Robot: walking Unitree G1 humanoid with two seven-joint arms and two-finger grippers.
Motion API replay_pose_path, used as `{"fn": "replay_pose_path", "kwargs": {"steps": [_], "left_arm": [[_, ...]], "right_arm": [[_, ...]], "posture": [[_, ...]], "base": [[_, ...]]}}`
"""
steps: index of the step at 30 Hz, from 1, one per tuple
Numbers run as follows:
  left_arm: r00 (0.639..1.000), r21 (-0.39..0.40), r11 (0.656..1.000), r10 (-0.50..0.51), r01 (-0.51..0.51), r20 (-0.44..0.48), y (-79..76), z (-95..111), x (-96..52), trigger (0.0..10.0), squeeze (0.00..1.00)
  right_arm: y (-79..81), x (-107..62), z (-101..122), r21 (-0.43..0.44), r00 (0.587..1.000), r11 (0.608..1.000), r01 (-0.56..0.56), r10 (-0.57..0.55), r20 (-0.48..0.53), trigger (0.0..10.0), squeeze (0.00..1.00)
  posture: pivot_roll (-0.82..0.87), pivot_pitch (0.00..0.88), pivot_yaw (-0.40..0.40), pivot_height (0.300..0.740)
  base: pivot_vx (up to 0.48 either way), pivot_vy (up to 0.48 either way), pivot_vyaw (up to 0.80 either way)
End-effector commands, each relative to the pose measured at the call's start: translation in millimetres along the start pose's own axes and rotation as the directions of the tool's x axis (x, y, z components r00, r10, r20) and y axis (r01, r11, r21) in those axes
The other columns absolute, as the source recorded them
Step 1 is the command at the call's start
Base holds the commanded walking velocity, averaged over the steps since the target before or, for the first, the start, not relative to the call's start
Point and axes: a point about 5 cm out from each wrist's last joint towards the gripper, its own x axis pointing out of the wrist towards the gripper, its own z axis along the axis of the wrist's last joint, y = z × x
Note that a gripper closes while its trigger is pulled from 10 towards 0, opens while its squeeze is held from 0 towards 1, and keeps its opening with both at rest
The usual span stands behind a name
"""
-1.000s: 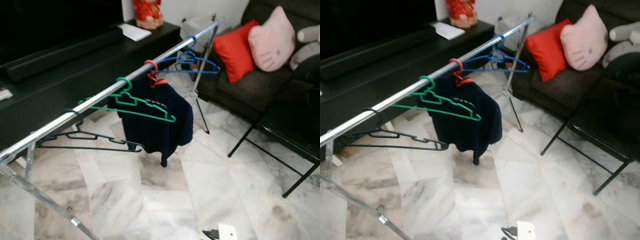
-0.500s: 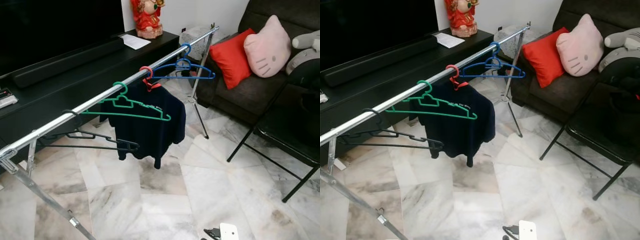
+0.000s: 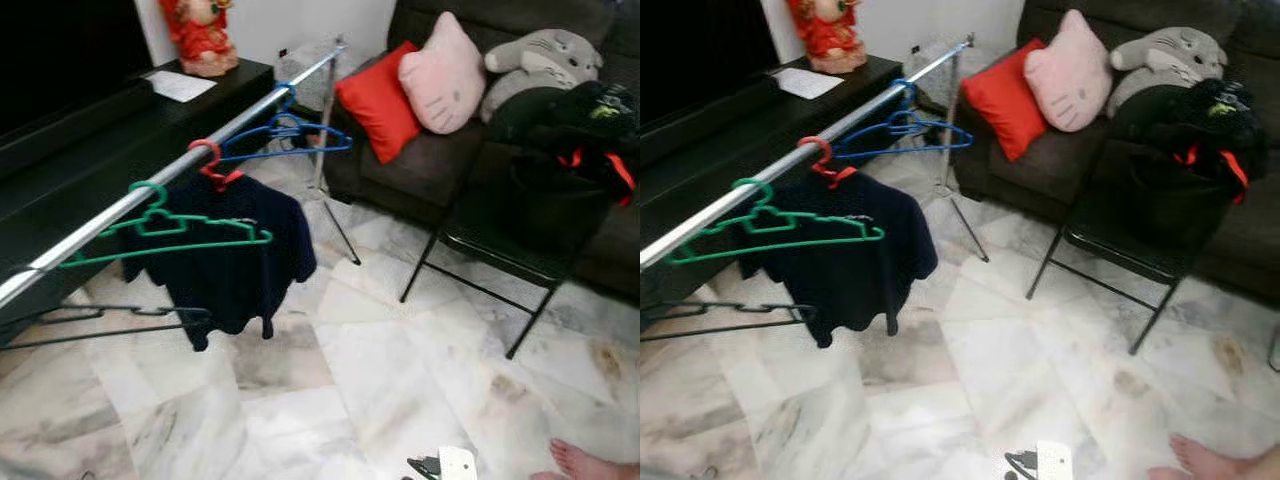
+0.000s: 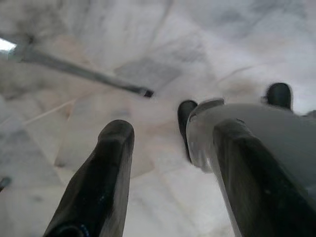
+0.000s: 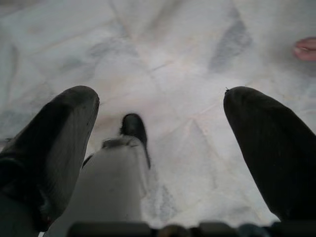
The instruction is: Hang hanger
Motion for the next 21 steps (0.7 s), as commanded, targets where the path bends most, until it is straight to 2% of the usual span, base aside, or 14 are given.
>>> {"fn": "replay_pose_path", "kwargs": {"steps": [1, 11, 21], "left_arm": [[0.999, 0.004, 1.000, -0.003, 0.003, -0.041, 1.1, -10.4, -2.5, 10.0, 0.00], [0.999, -0.007, 1.000, -0.001, 0.000, -0.037, -0.1, -5.9, -0.8, 10.0, 0.00], [1.000, -0.035, 0.999, -0.011, 0.010, -0.018, -5.5, 3.8, 2.4, 10.0, 0.00]], "right_arm": [[-0.1, -1.6, -8.9, 0.003, 1.000, 1.000, 0.001, -0.001, -0.030, 10.0, 0.00], [-0.1, -1.4, -8.0, 0.006, 1.000, 1.000, 0.002, -0.002, -0.026, 10.0, 0.00], [-0.5, -1.4, -6.6, 0.014, 1.000, 1.000, 0.002, -0.002, -0.009, 10.0, 0.00]], "posture": [[0.05, 0.109, -0.029, 0.740], [0.06, 0.123, -0.031, 0.740], [0.05, 0.132, -0.034, 0.740]], "base": [[0.000, 0.000, -0.79], [0.000, 0.000, -0.79], [0.000, 0.000, 0.00]]}}
